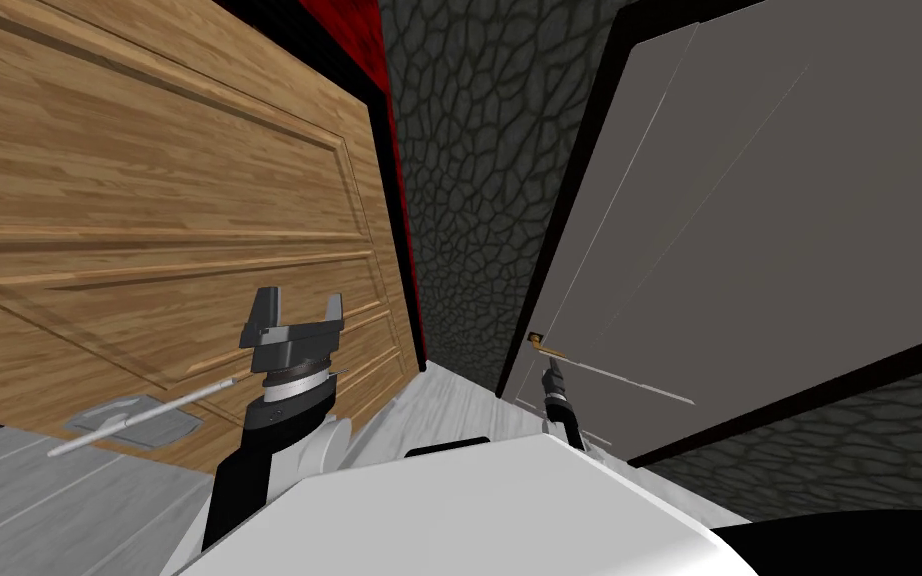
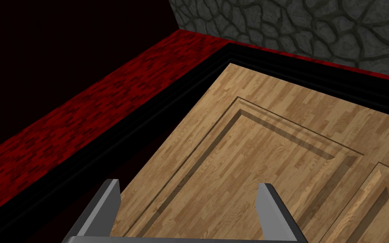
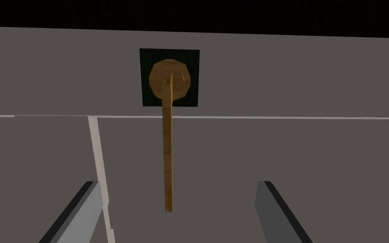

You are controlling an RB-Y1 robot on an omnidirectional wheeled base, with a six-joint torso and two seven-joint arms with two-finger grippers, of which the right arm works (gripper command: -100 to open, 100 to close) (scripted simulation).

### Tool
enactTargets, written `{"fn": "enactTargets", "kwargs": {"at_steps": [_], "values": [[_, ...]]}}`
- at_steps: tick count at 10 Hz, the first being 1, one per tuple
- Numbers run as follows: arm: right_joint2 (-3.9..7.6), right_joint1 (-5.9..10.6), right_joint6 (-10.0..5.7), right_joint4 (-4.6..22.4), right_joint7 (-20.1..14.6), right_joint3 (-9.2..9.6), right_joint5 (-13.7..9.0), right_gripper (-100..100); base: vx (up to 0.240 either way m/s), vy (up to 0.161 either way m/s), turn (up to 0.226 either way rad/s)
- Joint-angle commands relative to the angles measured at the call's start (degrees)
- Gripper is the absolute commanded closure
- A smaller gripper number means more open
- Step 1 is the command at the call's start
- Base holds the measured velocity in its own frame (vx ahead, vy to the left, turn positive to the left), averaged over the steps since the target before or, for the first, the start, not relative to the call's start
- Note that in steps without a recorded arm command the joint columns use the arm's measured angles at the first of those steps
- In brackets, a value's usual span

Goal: Pull the door open

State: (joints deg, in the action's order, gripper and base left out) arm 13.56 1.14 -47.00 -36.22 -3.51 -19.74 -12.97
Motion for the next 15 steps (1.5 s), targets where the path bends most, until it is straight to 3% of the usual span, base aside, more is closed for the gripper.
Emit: {"fn": "enactTargets", "kwargs": {"at_steps": [1, 6, 7, 12, 15], "values": [[-0.04, 0.12, -0.09, 0.2, 0.1, -0.16, -0.1, -100, 0.193, -0.095, 0.031], [-0.18, 0.36, -0.27, 0.7, 0.5, -0.52, -0.3, -100, 0.177, -0.103, 0.023], [-0.18, 0.36, -0.27, 0.7, 0.5, -0.52, -0.3, 100, -0.009, 0.004, -0.004], [-0.18, 0.36, -0.27, 0.7, 0.5, -0.52, -0.3, 100, -0.017, 0.010, -0.001], [-0.05, 0.21, -0.25, 0.6, -0.6, 1.11, 0.8, 100, -0.167, -0.021, 0.059]]}}
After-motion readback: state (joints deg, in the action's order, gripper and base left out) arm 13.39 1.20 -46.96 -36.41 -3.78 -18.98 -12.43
